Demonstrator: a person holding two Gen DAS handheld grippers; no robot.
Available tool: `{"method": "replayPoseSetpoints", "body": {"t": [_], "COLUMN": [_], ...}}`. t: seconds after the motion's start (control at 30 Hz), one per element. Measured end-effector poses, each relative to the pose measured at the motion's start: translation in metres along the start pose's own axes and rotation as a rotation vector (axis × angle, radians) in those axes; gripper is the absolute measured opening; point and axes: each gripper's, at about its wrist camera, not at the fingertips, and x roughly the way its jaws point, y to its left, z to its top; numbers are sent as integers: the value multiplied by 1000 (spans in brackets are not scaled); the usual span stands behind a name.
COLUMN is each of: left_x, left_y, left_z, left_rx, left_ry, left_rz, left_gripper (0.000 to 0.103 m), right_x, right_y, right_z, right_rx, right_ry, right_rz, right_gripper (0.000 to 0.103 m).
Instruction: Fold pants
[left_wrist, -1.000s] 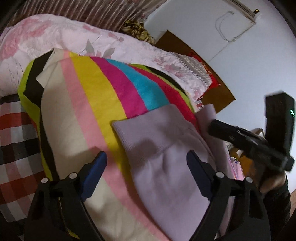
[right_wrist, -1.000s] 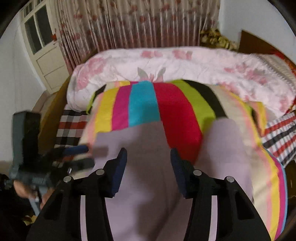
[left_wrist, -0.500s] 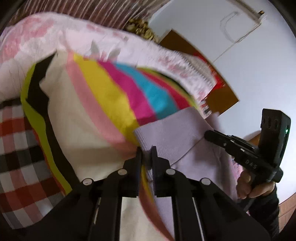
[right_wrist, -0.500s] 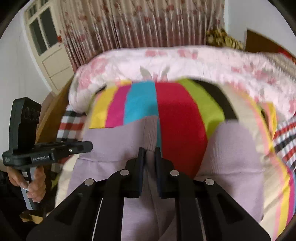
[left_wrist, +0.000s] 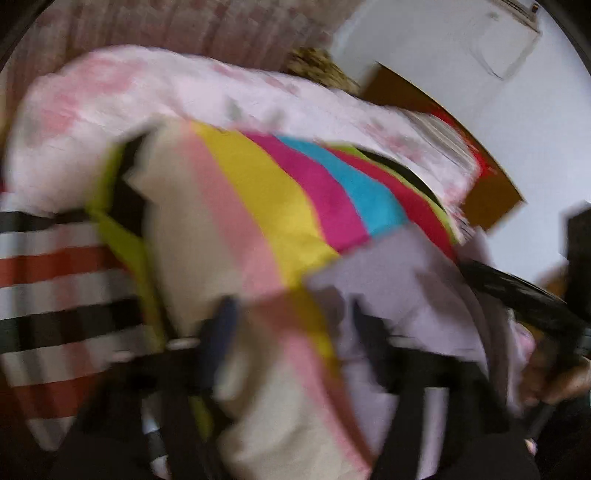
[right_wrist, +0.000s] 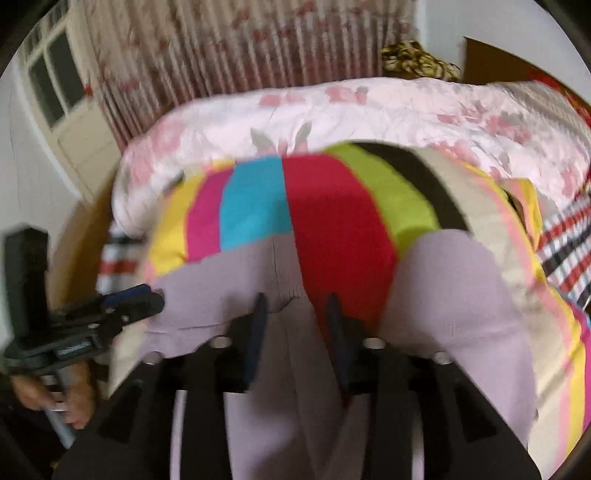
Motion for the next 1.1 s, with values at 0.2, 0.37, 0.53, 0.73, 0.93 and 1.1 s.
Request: {"method": "replayPoseSetpoints", "body": {"t": [0.2, 0.37, 0.53, 0.73, 0.93, 1.1], "left_x": [-48, -27, 0, -17, -13, -12], "left_y": [-17, -74, -96, -73, -72, -75], "left_z": [4, -21, -47, -57, -57, -62], "left_rx": [66, 197, 243, 280, 272, 299], "left_ry": [-97, 38, 172, 152, 154, 150], "left_rz": [-61, -253, -262, -257, -259, -251], "left_gripper": [88, 90, 90, 92, 95, 97], "right_x": [-86, -76, -61, -63, -35, -58], "right_y": [-96, -86, -69, -158, -159, -132], "right_z": [-32, -53, -46, -76, -90, -75], "right_rx": [246, 199, 145, 482, 486, 376], "right_ry": [-157, -69, -39, -23, 54, -38], "right_rz": [-106, -138, -174, -14, 136, 79], "right_gripper": [46, 46, 46, 47, 45, 11]}}
